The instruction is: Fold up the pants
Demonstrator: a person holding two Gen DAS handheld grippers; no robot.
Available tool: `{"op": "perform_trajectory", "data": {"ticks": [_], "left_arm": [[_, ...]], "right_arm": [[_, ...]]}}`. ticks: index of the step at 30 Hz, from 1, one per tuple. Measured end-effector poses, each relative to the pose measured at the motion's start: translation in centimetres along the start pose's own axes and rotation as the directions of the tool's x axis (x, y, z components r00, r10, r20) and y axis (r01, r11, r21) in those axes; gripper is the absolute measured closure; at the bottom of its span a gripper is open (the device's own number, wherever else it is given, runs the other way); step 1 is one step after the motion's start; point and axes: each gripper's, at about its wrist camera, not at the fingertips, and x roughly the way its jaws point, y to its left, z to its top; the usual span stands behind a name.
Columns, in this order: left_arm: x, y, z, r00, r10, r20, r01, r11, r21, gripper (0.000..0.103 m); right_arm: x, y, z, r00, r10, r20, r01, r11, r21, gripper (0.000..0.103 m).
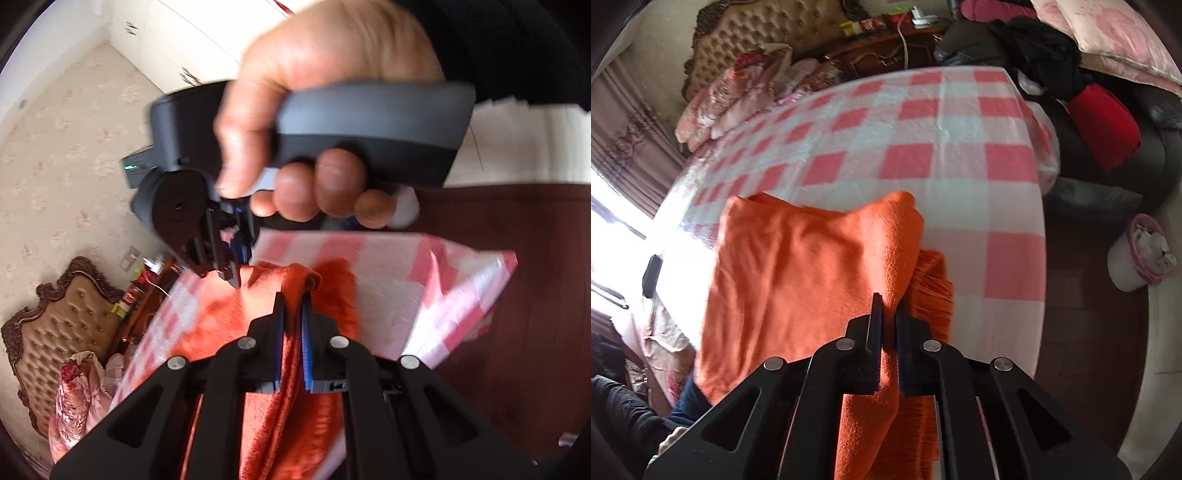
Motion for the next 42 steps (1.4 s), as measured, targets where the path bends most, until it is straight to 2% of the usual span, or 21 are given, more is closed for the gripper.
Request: {"op": "perform_trajectory", "data": {"ticks": [1,3,4,5,7,8,9,10,11,13,14,15,17,19,21,25,26,29,33,38,42], "left_arm": [[0.2,-0.1,-0.1,1.0,-0.021,-0.002,0.021,1.0,-0.008,0.086],[-0.7,0.1,-0.4,0.998,-0.063,0.017,0.063,0.997,-0.038,0.076],[-1.5,0.5,-0.6,0.997,-0.073,0.032,0.075,0.996,-0.054,0.071],[-2.5,1.6,-1.0,0.995,-0.088,0.049,0.092,0.992,-0.091,0.059],[-4.0,4.5,-1.9,0.993,-0.105,0.05,0.113,0.973,-0.201,0.054],[-4.9,6.5,-2.7,0.993,-0.112,0.045,0.12,0.951,-0.284,0.053],[-6.1,9.1,-4.1,0.993,-0.114,0.035,0.118,0.909,-0.399,0.049],[-6.7,11.3,-5.7,0.993,-0.113,0.025,0.111,0.864,-0.491,0.047],[-7.5,14.3,-8.2,0.994,-0.111,0.005,0.091,0.786,-0.612,0.046],[-8.3,17.8,-12.5,0.992,-0.118,-0.044,0.045,0.656,-0.754,0.046],[-8.2,19.4,-14.8,0.987,-0.153,-0.056,0.042,0.576,-0.816,0.046],[-7.7,20.6,-17.6,0.975,-0.217,-0.052,0.057,0.468,-0.882,0.046],[-6.1,21.6,-21.6,0.946,-0.318,-0.061,0.044,0.314,-0.949,0.048],[-5.2,21.6,-23.6,0.919,-0.395,-0.01,0.076,0.202,-0.976,0.048],[-4.3,21.1,-24.8,0.886,-0.461,0.043,0.109,0.116,-0.987,0.049],[-2.6,20.1,-25.6,0.834,-0.549,0.053,0.113,0.076,-0.991,0.067],[-2.3,19.9,-25.7,0.82,-0.569,0.055,0.118,0.074,-0.99,0.079],[-1.3,20.4,-25.7,0.82,-0.571,0.05,0.133,0.104,-0.986,0.093],[0.3,21.9,-24.4,0.831,-0.555,0.023,0.139,0.169,-0.976,0.096],[2.7,23.9,-23.6,0.849,-0.529,0.006,0.135,0.206,-0.969,0.096],[4.9,25.7,-23.2,0.857,-0.515,-0.004,0.123,0.214,-0.969,0.096]], "right_arm": [[0.3,0.0,-0.3,0.998,-0.058,0.003,0.058,0.998,-0.007,0.061],[-0.3,0.3,-1.3,0.979,-0.19,0.072,0.192,0.981,-0.025,0.03],[-0.5,0.6,-1.7,0.973,-0.213,0.09,0.217,0.975,-0.037,0.029],[-0.5,0.6,-2.1,0.971,-0.223,0.091,0.228,0.973,-0.04,0.029],[-0.6,0.9,-3.2,0.972,-0.221,0.084,0.224,0.974,-0.026,0.03],[-0.6,1.2,-3.9,0.971,-0.223,0.085,0.226,0.974,-0.026,0.03],[-0.8,1.6,-4.5,0.968,-0.234,0.087,0.237,0.971,-0.024,0.031],[-0.9,1.6,-5.1,0.967,-0.24,0.09,0.242,0.97,-0.015,0.031],[-1.0,1.4,-5.7,0.971,-0.221,0.088,0.222,0.975,0.004,0.031],[-1.0,1.1,-6.3,0.98,-0.18,0.085,0.177,0.984,0.037,0.037],[-1.0,1.0,-6.6,0.983,-0.162,0.085,0.158,0.986,0.052,0.039],[-0.9,0.8,-6.8,0.986,-0.143,0.086,0.137,0.988,0.072,0.042],[-0.7,0.7,-6.9,0.992,-0.1,0.084,0.091,0.991,0.1,0.051],[-0.6,0.7,-6.9,0.994,-0.076,0.081,0.067,0.991,0.116,0.056],[-0.6,0.8,-6.9,0.993,-0.08,0.082,0.071,0.991,0.116,0.057],[-0.6,1.0,-7.1,0.993,-0.086,0.081,0.076,0.99,0.119,0.058],[-0.6,1.0,-7.2,0.993,-0.086,0.083,0.075,0.989,0.124,0.058],[-0.5,1.0,-7.3,0.992,-0.087,0.095,0.073,0.987,0.144,0.059],[0.0,0.7,-6.7,0.991,-0.072,0.115,0.052,0.984,0.17,0.059],[0.8,0.1,-4.4,0.988,-0.081,0.128,0.056,0.98,0.19,0.06],[1.6,-0.4,-2.3,0.984,-0.105,0.141,0.075,0.976,0.204,0.06]]}}
